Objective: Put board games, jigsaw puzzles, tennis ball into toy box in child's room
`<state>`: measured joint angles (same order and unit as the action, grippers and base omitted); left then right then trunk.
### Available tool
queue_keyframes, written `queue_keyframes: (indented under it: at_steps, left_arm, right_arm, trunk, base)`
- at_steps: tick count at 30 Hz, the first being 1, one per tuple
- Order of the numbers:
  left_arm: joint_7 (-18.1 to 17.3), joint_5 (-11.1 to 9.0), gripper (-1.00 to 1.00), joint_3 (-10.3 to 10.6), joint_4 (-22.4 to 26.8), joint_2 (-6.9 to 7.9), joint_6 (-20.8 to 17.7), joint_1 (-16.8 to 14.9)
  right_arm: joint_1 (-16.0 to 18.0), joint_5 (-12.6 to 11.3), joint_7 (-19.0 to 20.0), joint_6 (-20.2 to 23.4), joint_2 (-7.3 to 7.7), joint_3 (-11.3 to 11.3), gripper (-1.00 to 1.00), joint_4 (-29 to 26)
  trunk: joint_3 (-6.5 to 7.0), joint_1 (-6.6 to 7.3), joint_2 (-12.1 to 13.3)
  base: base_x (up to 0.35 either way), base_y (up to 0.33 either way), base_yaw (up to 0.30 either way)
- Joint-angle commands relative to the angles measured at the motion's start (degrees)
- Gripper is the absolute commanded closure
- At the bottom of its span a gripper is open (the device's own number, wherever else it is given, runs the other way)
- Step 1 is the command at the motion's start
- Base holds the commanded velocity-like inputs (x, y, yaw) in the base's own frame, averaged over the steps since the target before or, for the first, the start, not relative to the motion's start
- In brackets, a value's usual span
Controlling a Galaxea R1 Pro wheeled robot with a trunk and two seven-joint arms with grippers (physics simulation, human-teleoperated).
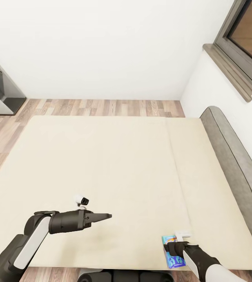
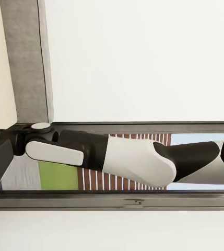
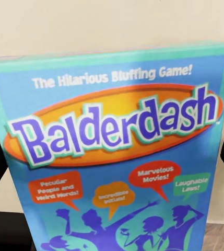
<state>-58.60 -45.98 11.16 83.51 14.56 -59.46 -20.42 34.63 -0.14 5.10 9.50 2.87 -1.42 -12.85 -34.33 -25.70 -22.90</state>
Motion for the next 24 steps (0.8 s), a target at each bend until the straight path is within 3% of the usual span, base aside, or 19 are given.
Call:
queue_keyframes:
  at_steps: [1, 8, 24]
  left_arm:
    - [-0.1, -0.1, -1.0, 0.1, 0.0, 0.03, -0.2, -0.1]
    - [-0.1, -0.1, -1.0, 0.0, 0.0, 0.09, -0.2, -0.1]
    - [-0.1, -0.1, -1.0, 0.0, 0.0, 0.05, -0.2, -0.1]
  right_arm:
    - [-0.1, -1.1, -0.2, 0.3, 0.0, -0.4, -1.0, 0.2]
    - [-0.1, -1.0, -4.8, 0.3, -0.42, -0.4, -1.0, 0.2]
    - [-0.1, -1.0, -5.4, 0.3, -0.45, -0.4, -1.0, 0.2]
  trunk:
    - [-0.07, -0.08, 0.0]
    - [-0.07, -0.08, 0.0]
    - [-0.07, -0.08, 0.0]
  base:
    - [0.0, 0.0, 0.0]
    - [0.0, 0.0, 0.0]
    - [0.0, 0.0, 0.0]
